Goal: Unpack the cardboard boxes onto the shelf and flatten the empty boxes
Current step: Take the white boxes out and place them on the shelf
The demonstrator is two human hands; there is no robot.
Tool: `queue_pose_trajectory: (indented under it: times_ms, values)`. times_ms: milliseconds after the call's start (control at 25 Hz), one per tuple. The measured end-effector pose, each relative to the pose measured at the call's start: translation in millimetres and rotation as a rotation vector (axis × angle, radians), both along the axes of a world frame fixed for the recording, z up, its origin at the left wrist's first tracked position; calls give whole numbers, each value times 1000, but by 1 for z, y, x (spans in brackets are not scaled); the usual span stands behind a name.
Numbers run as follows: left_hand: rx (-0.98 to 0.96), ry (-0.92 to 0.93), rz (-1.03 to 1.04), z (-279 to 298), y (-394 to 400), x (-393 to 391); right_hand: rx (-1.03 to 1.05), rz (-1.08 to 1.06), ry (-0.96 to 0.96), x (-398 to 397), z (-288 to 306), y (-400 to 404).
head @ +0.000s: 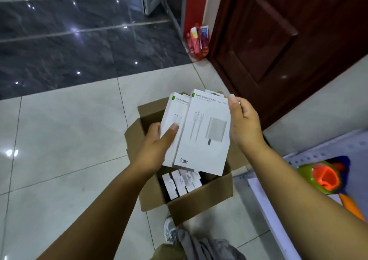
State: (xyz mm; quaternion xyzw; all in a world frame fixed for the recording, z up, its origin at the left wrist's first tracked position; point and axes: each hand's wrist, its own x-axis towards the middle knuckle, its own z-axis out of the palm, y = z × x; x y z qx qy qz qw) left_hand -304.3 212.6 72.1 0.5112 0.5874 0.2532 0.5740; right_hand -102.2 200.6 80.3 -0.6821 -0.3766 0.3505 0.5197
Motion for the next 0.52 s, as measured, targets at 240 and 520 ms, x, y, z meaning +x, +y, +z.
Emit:
queue_pose_trajectory:
  times_ms: [240, 520]
  values:
    - [12, -156, -185, 39, -17, 45, 103, -133, -144, 22, 39, -25]
    - [4, -252, -163, 60, -62, 93, 25, -119, -136, 65, 52, -91]
